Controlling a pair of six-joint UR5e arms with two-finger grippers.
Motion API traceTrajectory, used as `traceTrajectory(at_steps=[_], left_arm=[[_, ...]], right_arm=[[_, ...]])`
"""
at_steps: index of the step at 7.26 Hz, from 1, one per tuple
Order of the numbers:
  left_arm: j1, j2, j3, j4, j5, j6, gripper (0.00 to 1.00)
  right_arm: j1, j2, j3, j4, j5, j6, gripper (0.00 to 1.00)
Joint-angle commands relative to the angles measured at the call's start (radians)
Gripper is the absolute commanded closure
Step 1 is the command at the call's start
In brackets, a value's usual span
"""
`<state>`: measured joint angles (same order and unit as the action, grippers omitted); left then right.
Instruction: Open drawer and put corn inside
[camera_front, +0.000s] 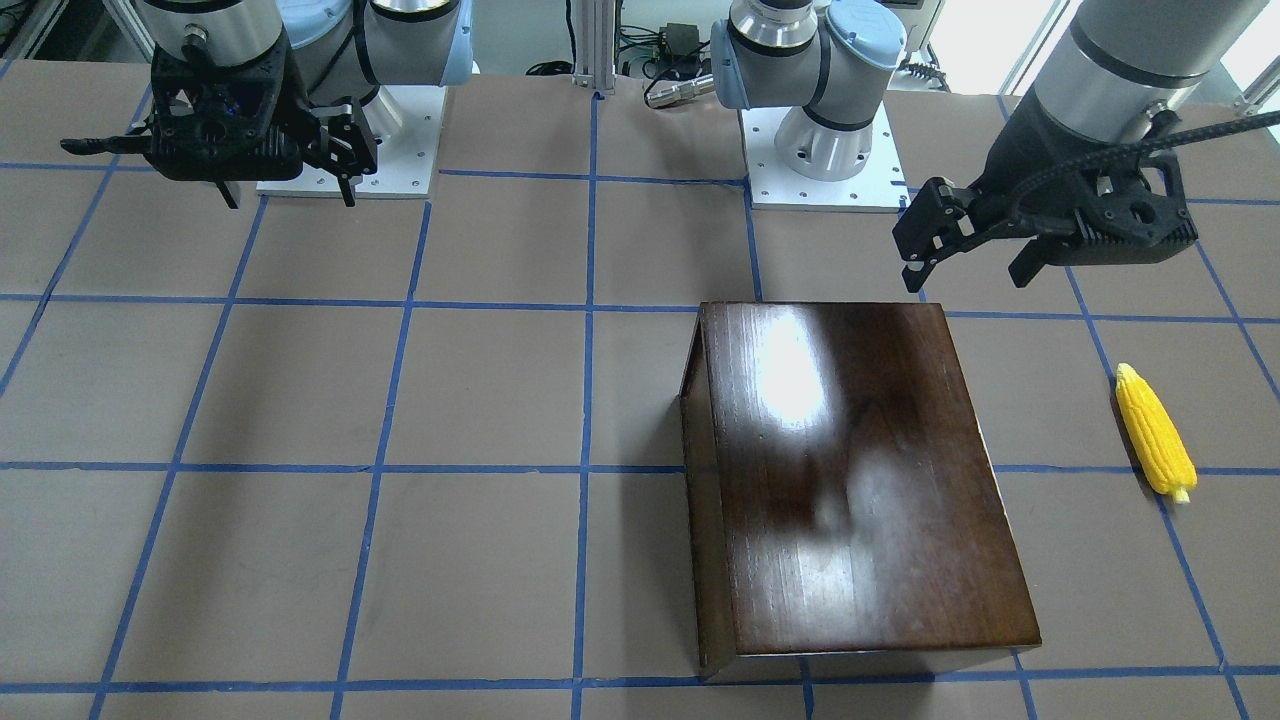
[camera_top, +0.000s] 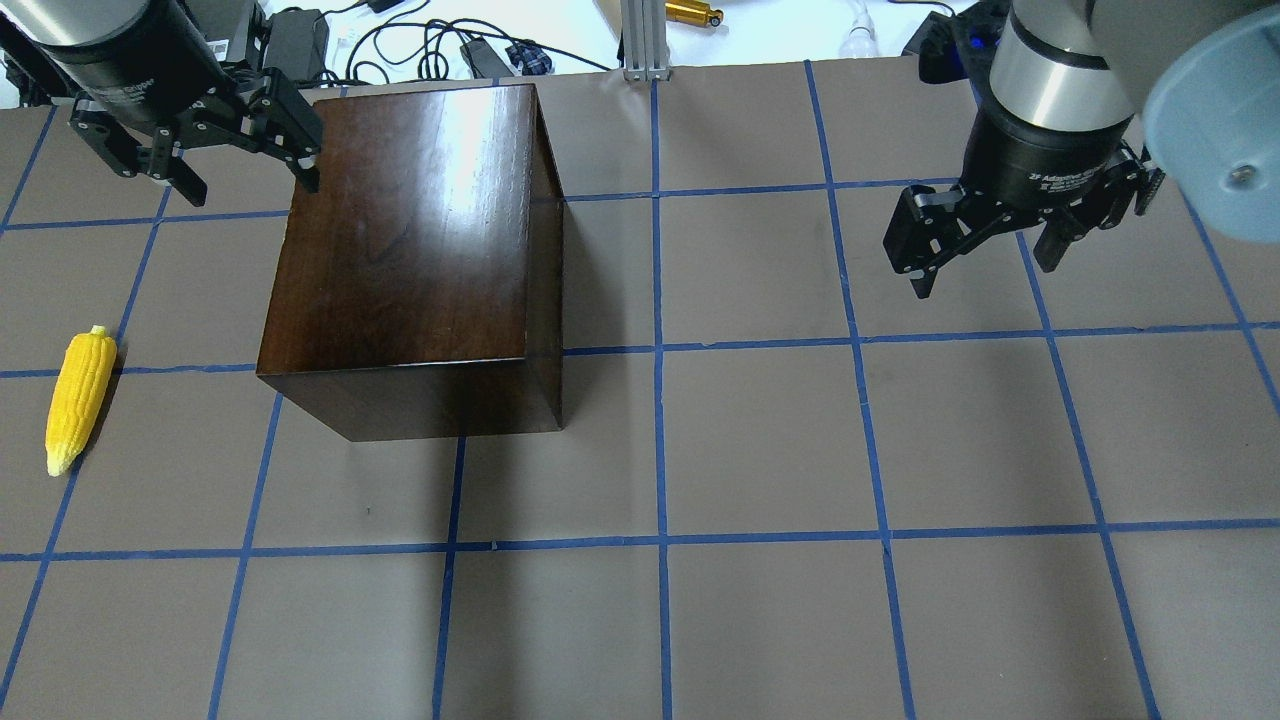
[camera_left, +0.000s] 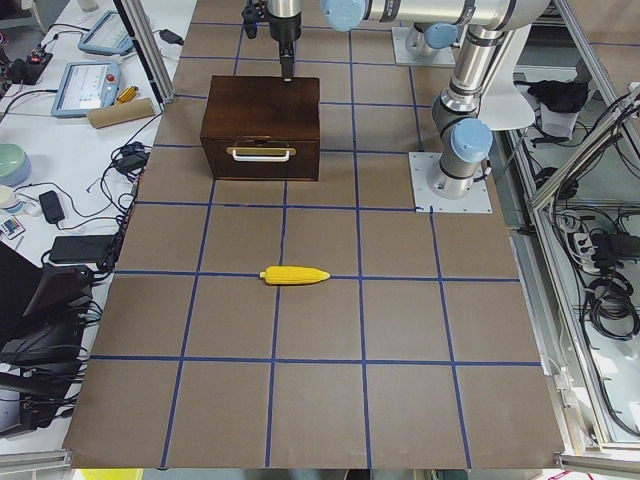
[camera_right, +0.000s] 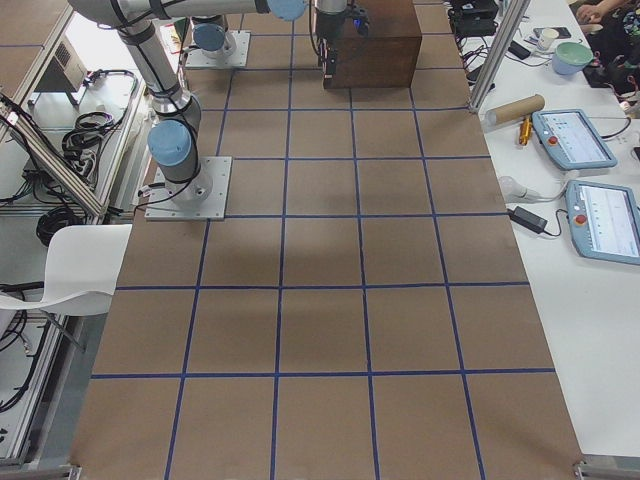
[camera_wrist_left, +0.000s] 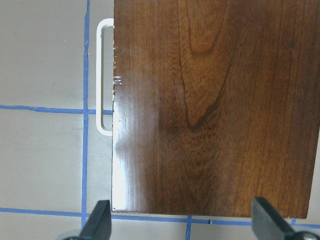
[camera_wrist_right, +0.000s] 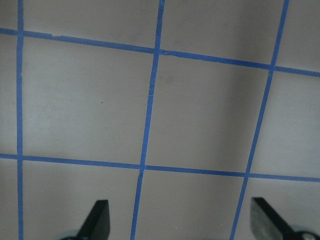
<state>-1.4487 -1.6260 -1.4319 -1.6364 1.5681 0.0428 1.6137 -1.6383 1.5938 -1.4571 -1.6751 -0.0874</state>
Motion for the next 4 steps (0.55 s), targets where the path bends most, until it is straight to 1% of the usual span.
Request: traceTrajectory(at_steps=[1, 4], left_arm=[[0.001, 0.003, 0.001, 0.000, 0.003, 0.005, 0.00], [0.001, 0.008, -0.002, 0.000, 0.003, 0.008, 0.00]], right_arm=[[0.000, 0.000, 0.000, 0.001, 0.000, 0.000, 0.00], [0.000, 0.000, 0.000, 0.000, 0.000, 0.000, 0.00]])
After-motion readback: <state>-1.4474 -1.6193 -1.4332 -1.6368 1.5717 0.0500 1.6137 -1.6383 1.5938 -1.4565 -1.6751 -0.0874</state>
